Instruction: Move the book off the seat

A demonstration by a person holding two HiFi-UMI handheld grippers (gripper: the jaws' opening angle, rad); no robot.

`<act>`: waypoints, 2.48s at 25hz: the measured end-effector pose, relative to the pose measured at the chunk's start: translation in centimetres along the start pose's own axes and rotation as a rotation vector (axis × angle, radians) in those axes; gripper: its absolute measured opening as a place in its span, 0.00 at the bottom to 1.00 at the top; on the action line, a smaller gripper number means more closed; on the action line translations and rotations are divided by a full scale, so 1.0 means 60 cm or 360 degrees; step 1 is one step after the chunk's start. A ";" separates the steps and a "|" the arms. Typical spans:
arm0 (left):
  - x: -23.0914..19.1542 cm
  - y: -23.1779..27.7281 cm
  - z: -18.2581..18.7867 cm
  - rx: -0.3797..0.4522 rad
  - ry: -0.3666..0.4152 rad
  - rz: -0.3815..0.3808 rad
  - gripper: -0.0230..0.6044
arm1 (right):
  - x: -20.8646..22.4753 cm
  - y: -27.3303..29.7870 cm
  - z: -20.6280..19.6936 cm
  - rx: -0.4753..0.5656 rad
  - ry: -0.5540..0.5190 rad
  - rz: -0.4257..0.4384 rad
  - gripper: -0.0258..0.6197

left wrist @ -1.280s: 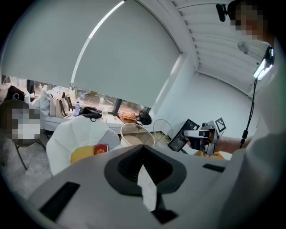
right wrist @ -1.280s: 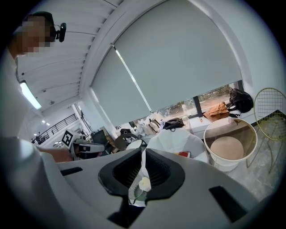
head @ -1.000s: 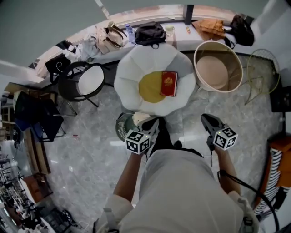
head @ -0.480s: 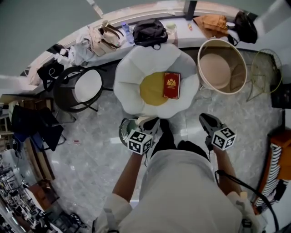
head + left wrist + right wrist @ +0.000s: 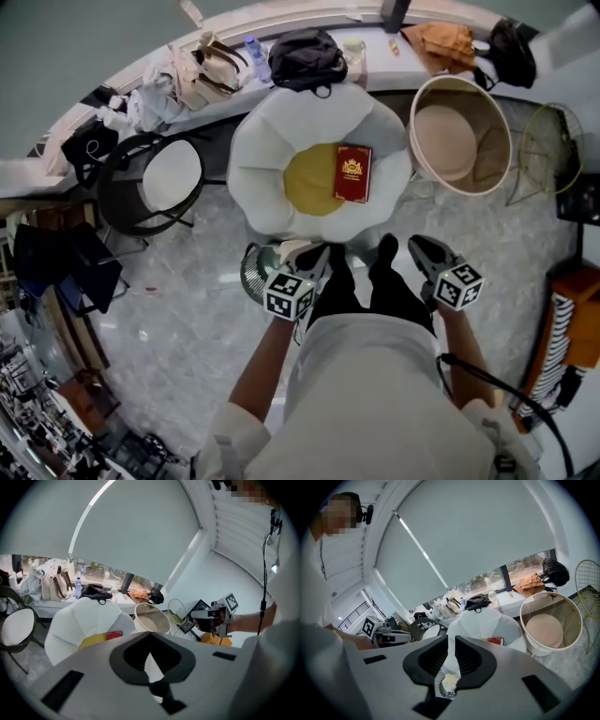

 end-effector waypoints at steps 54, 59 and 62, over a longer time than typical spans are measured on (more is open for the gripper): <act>-0.311 0.579 -0.461 -0.0137 -0.0366 0.0381 0.04 | 0.586 0.505 -0.494 -0.0721 0.0201 0.0007 0.34; -0.334 0.603 -0.501 -0.0171 -0.0389 0.0373 0.04 | 0.615 0.537 -0.547 -0.0741 0.0260 -0.0033 0.38; -0.346 0.621 -0.514 -0.0187 -0.0392 0.0353 0.04 | 0.625 0.560 -0.568 -0.0734 0.0303 -0.0054 0.40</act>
Point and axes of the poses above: the fingertips, and each gripper's own axes: y forward along the fingers, x to its right, z out of its top, the point moved 6 cm from there along -y, backward along the fingers, and after that the axes turned 9 degrees about x, right-handed, at the moved point
